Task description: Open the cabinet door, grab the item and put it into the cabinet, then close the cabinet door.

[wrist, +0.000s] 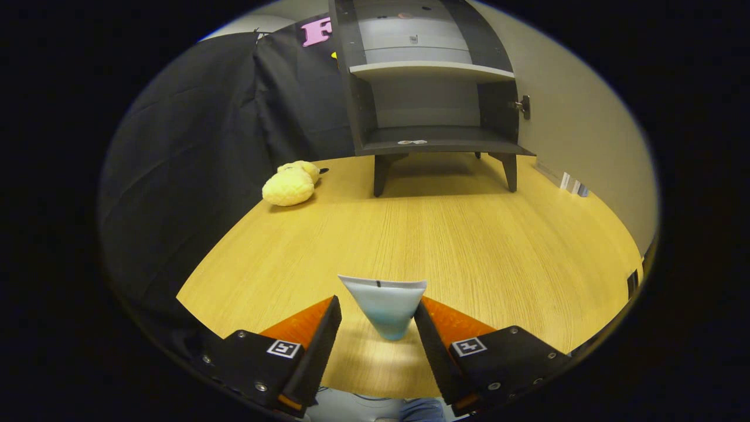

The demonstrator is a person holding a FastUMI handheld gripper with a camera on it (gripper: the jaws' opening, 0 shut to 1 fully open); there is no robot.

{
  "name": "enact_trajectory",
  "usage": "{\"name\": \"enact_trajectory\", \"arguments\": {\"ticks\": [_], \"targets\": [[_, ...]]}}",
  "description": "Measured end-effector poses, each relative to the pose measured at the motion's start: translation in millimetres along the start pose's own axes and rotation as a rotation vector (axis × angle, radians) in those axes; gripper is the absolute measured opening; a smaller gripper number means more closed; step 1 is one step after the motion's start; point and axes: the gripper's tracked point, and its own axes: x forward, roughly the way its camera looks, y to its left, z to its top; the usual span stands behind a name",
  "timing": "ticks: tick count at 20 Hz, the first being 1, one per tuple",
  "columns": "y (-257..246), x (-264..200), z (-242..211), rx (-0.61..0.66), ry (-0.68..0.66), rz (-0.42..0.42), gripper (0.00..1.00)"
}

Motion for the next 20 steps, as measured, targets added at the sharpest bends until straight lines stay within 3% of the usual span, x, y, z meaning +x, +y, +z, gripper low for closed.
{"name": "enact_trajectory", "arguments": {"ticks": [1,3,4,20], "targets": [[-1.6,-0.2,-0.9,-0.002,0.001,-0.008,0.75],[-4.2,0.2,-0.2,-0.010,-0.005,-0.008,0.56],[-4.4,-0.4,-0.6,-0.018,-0.003,-0.003,0.53],[-21.8,1.5,63.3,-0.036,-0.160,-0.024,0.52]]}}
